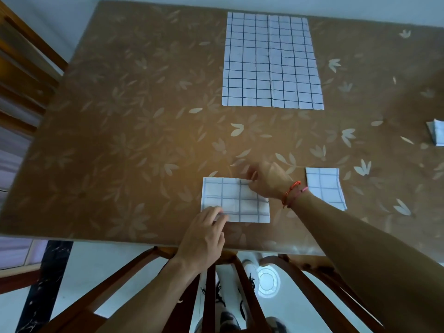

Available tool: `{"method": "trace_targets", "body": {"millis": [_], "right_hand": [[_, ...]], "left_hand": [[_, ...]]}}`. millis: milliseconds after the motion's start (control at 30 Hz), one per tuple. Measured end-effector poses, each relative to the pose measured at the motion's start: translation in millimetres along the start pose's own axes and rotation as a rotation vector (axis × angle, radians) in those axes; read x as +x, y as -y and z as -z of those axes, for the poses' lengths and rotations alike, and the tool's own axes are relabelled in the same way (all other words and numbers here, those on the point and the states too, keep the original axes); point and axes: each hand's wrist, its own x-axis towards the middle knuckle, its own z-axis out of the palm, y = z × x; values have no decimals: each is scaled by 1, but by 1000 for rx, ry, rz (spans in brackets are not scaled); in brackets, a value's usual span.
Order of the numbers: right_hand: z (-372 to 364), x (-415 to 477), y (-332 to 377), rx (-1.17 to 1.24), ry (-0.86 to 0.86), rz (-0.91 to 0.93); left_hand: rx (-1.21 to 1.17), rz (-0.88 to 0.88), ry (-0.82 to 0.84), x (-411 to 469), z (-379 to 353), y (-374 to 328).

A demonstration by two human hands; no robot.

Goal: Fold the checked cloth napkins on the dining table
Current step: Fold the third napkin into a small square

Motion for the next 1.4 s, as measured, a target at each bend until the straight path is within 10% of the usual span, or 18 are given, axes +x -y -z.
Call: {"method": "trace_targets", "body": {"millis": [367, 800, 1400], "right_hand": [[-37, -68, -17, 610, -285, -196], [-63, -93, -24, 1048, -2, -347], [-70, -115, -38, 589, -14, -84]], "left_hand": [[122, 77, -11, -19, -2, 11], [108, 15, -90, -14, 2, 5], [111, -137, -190, -12, -5, 18]]}}
